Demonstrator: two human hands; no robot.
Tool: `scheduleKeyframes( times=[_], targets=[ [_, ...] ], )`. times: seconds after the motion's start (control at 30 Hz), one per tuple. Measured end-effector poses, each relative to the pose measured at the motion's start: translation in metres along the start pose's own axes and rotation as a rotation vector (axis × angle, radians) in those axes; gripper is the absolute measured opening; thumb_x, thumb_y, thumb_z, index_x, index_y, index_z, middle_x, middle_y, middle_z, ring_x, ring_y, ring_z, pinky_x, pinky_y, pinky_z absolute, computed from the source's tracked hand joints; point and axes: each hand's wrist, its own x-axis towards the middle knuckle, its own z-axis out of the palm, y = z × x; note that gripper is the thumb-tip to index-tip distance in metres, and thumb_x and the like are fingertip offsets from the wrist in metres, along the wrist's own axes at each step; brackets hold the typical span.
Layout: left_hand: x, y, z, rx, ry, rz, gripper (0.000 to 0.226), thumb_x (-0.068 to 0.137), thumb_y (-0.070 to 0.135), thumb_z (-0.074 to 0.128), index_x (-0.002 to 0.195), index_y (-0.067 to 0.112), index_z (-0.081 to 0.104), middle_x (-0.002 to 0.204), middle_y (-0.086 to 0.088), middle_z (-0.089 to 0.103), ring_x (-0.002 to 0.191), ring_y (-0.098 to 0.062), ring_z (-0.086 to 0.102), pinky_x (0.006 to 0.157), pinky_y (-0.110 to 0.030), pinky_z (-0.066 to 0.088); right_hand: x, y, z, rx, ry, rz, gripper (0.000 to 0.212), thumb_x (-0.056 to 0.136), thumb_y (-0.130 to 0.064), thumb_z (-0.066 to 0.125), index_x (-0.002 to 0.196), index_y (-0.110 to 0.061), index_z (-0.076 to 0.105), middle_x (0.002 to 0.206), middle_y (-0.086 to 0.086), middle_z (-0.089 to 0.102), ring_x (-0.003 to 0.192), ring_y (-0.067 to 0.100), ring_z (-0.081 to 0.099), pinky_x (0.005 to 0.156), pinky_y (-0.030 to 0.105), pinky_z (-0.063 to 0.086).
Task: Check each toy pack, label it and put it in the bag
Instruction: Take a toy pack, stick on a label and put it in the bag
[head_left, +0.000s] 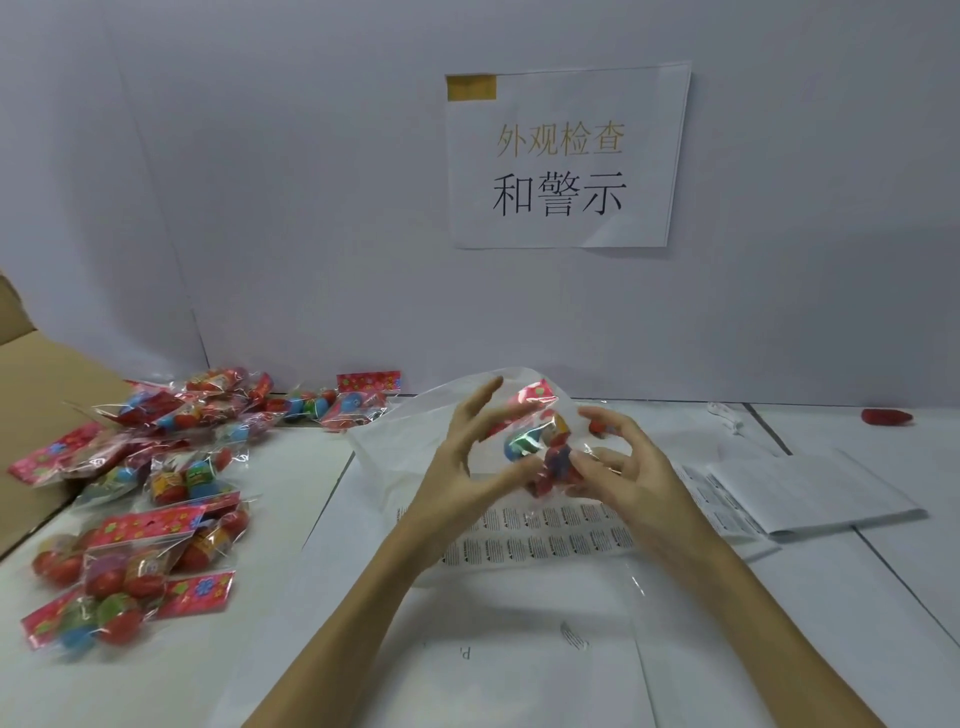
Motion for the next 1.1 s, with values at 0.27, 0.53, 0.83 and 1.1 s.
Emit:
scheduleKeyframes(
  times=[0.27,0.53,0.83,1.1],
  targets=[
    [0.002,-0.004,-0.003,-0.113,0.238,-0.19,0.038,0.083,0.054,0.07,0.118,0.039,0.072,0.109,0.009,0.076,0.106,-0.013,0.072,0.08,-0.022,0.06,-0.005,-0.008,0.003,-0.111,-0.095,-0.027,0.028,0.092,-0.037,0.068,0.113,-0.023,0.08,0.106,0.002,0.079,0.099,0.015,0.073,0.082,0.025,0.059],
    [0.004,-0.001,-0.004,-0.163,0.378,-0.15,0.02,0.086,0.048,0.072,0.094,0.031,0.08,0.092,0.001,0.079,0.084,-0.024,0.077,0.069,-0.036,0.065,0.0,0.001,0.008,0.118,-0.054,0.061,0.028,0.102,-0.024,0.06,0.115,-0.01,0.08,0.111,0.019,0.077,0.101,0.033,0.075,0.083,0.03,0.061],
    [0.001,-0.001,0.006,-0.142,0.104,-0.162,0.039,0.087,0.038,0.075,0.123,0.026,0.066,0.106,0.002,0.078,0.098,-0.017,0.076,0.084,-0.025,0.059,0.002,-0.001,0.001,0.323,-0.155,0.176,0.035,0.1,-0.008,0.064,0.134,-0.001,0.061,0.125,0.027,0.07,0.12,0.039,0.068,0.095,0.044,0.06],
    [-0.004,-0.003,0.006,-0.06,-0.173,-0.277,0.032,0.095,0.01,0.074,0.119,0.013,0.054,0.109,-0.009,0.076,0.094,-0.026,0.072,0.081,-0.036,0.063,0.006,0.0,0.002,0.147,-0.002,0.035,0.067,0.059,-0.057,0.096,0.117,-0.028,0.078,0.117,0.007,0.078,0.107,0.025,0.075,0.081,0.029,0.062]
  ],
)
